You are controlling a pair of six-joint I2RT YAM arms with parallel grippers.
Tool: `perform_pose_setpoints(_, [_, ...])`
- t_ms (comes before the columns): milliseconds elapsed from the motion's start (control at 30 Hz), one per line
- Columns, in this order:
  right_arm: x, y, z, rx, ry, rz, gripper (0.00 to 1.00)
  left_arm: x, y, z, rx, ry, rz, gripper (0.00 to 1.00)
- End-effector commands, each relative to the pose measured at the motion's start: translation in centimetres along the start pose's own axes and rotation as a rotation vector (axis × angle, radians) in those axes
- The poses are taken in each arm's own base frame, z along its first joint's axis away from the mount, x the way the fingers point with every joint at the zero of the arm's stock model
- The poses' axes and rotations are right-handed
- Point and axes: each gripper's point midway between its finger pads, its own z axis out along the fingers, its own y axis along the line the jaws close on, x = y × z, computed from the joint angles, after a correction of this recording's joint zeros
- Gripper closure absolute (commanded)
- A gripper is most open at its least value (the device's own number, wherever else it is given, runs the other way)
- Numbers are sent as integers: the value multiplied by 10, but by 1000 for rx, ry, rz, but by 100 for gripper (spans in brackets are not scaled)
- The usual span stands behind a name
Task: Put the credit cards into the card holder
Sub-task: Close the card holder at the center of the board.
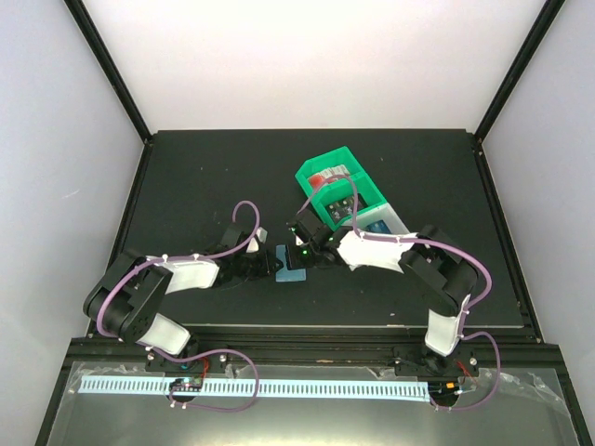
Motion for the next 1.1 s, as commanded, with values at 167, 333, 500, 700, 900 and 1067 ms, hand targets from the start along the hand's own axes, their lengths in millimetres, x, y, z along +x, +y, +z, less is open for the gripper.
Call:
perform_pose_setpoints(167, [5, -2, 12, -25, -13, 22, 99, 34, 48, 5, -178, 105, -50, 77])
perform_pose_setpoints(333, [-12, 5, -1, -45, -107, 17, 99, 35, 48, 5, -176, 106, -52, 77])
perform_pose_setpoints(500, [-21, 5, -16, -36, -173, 11, 99, 34, 47, 5, -175, 105, -51, 77])
perform_pose_setpoints(700, [-18, 4, -6, -41, -149, 10, 99, 35, 47, 6, -172, 110, -53, 77])
perform_pose_setpoints(900, [-18, 3, 2, -33, -132, 1, 99, 36, 47, 7, -171, 113, -51, 77])
perform_pose_setpoints(1067, [-9, -3, 9, -24, -104, 6, 99, 36, 48, 7, -174, 114, -53, 77])
